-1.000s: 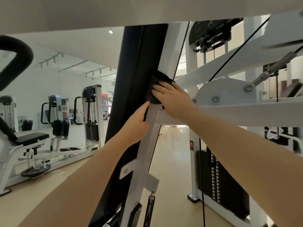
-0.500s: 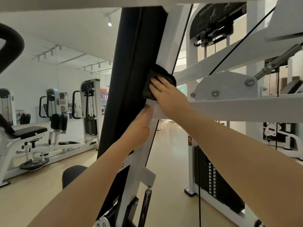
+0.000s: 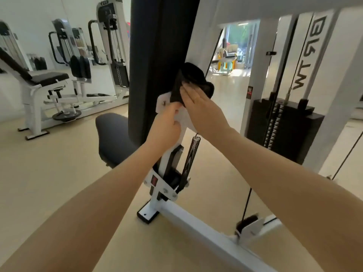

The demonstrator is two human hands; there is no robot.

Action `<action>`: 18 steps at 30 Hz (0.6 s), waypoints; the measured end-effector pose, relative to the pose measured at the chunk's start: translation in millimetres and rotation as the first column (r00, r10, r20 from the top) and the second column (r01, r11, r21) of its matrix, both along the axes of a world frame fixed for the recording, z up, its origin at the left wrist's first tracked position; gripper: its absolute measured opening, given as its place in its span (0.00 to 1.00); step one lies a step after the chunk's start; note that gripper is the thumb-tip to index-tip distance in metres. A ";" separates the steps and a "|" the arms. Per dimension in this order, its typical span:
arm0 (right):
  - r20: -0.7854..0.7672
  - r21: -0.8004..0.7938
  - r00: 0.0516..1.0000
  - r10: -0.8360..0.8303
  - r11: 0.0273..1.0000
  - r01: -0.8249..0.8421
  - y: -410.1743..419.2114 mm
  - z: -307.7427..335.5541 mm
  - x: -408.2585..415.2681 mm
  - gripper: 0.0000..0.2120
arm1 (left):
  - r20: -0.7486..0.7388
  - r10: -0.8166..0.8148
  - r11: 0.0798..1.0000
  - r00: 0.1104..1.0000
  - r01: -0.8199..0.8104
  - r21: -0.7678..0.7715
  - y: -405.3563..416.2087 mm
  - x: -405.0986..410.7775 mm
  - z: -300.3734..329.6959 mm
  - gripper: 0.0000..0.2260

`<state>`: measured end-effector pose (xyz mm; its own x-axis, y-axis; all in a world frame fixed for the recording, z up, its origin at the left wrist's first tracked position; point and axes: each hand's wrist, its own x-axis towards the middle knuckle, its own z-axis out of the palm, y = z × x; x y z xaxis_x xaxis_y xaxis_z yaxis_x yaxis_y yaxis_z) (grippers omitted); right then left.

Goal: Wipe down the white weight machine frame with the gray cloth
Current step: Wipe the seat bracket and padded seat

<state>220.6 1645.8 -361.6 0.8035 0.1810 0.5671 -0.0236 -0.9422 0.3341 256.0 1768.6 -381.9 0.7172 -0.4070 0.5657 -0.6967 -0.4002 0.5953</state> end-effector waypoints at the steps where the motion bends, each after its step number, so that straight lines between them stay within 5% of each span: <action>1: -0.030 0.001 1.000 0.011 1.000 -0.011 1.8 -6.3 1.2 0.24 | -0.030 0.009 1.000 1.000 -0.009 0.003 2.9 2.1 -8.1 0.19; 9: 0.301 0.176 0.941 0.156 0.961 -0.215 -13.8 38.8 13.1 0.28 | -0.092 -0.040 0.998 0.995 0.045 0.051 6.7 19.6 -20.0 0.26; 15: -0.029 -0.065 0.995 0.095 0.993 -0.097 -10.0 -14.3 8.5 0.28 | -0.126 -0.068 0.985 0.990 0.086 0.150 -2.7 14.9 -23.4 0.25; 18: 0.072 0.119 0.979 0.189 0.973 -0.196 -8.5 -13.8 6.2 0.30 | -0.171 -0.055 0.976 0.984 0.088 0.197 3.6 15.3 -25.9 0.25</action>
